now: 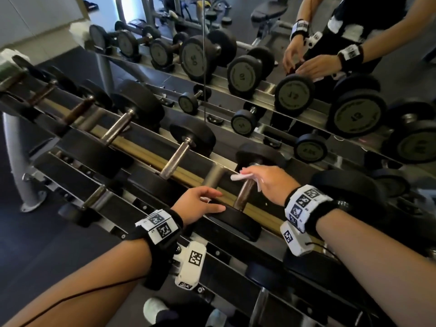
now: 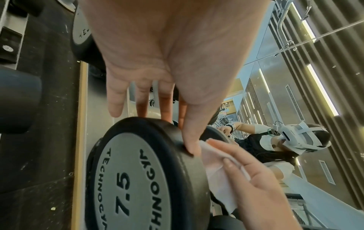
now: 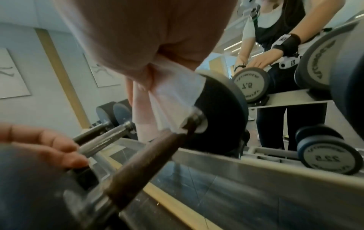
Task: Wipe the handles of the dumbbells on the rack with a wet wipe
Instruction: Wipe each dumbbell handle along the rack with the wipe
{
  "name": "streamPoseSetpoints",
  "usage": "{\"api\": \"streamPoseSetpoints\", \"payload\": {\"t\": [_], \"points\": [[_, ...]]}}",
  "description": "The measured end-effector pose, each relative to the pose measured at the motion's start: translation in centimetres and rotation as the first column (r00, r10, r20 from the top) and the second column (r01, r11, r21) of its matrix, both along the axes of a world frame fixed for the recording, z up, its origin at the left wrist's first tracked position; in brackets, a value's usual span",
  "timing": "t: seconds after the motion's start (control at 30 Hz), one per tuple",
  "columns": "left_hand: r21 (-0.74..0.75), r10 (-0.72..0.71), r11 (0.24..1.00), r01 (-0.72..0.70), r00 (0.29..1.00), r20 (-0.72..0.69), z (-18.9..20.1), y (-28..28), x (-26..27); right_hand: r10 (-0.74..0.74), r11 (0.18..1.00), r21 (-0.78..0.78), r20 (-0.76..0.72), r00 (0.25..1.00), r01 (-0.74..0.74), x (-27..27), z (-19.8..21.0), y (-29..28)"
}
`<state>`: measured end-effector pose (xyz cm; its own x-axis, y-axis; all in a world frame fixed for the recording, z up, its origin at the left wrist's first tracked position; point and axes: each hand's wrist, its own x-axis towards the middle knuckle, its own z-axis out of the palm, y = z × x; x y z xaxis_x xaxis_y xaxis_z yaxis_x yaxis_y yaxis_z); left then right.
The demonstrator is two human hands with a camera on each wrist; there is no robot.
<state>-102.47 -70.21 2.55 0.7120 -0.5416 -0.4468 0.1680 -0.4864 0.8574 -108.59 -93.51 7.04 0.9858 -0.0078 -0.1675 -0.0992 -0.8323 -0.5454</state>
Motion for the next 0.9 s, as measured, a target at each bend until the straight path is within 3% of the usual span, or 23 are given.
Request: {"api": "streamPoseSetpoints", "payload": {"t": [0.1, 0.23, 0.47, 0.6, 0.7, 0.77, 0.83, 0.9], "points": [[0.016, -0.009, 1.0, 0.01, 0.999, -0.032, 0.0, 0.1, 0.1, 0.049, 0.999, -0.009, -0.132, 0.99, -0.051, -0.4, -2.1, 0.5], [0.023, -0.019, 1.0, 0.021, 0.998, -0.053, 0.4, 0.1, 0.0, -0.008, 1.0, 0.004, -0.135, 0.991, 0.008, -1.0, -3.4, 0.6], [0.015, -0.024, 1.0, 0.026, 0.996, -0.09, 1.0, 0.4, -0.5, 0.042, 0.939, 0.335, -0.334, 0.942, 0.077, -1.4, -2.6, 0.8], [0.01, -0.017, 1.0, 0.018, 0.993, -0.117, 1.1, 0.5, -0.5, -0.052, 0.904, 0.396, -0.277, 0.96, 0.163, -0.2, -0.1, -0.6], [0.015, -0.01, 1.0, 0.012, 0.992, -0.123, 1.1, 0.5, -0.5, -0.173, 0.933, 0.316, -0.033, 0.984, 0.175, 1.1, 2.1, -2.0], [0.009, 0.002, 1.0, 0.0, 0.991, -0.133, 1.0, 0.6, -0.5, -0.156, 0.971, 0.205, 0.134, 0.979, 0.127, 1.9, 2.8, -2.6], [0.002, 0.006, 1.0, -0.005, 0.99, -0.144, 1.0, 0.6, -0.5, -0.055, 0.997, 0.066, 0.14, 0.989, 0.046, 2.4, 2.5, -2.6], [0.002, 0.002, 1.0, -0.002, 0.99, -0.144, 0.9, 0.6, -0.5, 0.102, 0.986, -0.135, 0.002, 0.995, -0.101, 2.3, 1.3, -2.2]]}}
